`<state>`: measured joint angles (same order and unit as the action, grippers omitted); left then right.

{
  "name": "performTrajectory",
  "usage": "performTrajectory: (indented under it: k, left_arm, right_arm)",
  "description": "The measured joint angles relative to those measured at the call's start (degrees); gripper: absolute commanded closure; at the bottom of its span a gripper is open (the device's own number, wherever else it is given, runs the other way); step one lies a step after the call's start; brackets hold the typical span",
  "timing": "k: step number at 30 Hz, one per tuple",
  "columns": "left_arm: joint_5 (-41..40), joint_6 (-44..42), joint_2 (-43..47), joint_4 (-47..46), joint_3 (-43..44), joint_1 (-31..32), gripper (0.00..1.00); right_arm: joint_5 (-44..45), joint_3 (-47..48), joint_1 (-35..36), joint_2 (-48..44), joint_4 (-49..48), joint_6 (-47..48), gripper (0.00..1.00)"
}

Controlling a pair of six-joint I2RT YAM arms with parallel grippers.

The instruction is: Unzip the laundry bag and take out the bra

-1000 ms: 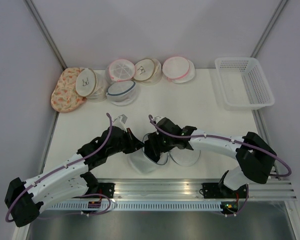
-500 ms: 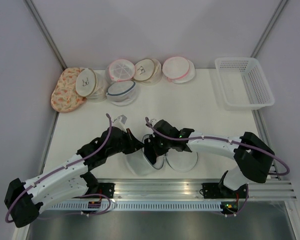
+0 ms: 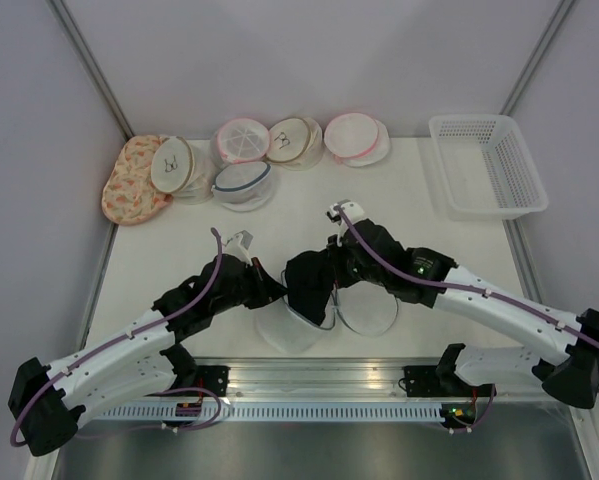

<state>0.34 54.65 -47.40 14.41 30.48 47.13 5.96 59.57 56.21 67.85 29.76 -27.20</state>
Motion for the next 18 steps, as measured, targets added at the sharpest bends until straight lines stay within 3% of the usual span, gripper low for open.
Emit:
performTrajectory:
  k: [4, 9, 18]
  left_arm:
    - [0.0, 0.0, 0.2, 0.0, -0.3, 0.0, 0.98]
    - [0.0, 0.0, 0.2, 0.0, -0.5, 0.0, 0.98]
    - [0.1, 0.0, 0.2, 0.0, -0.5, 0.0, 0.98]
  right_arm:
    - [8.8, 4.2, -3.5, -3.3, 3.8, 0.0, 1.00]
    - [17.4, 15.0, -14.2, -5.2, 5.9, 1.1, 0.99]
    - [22.9, 34.8, -30.6, 7.2, 4.9, 4.7, 1.00]
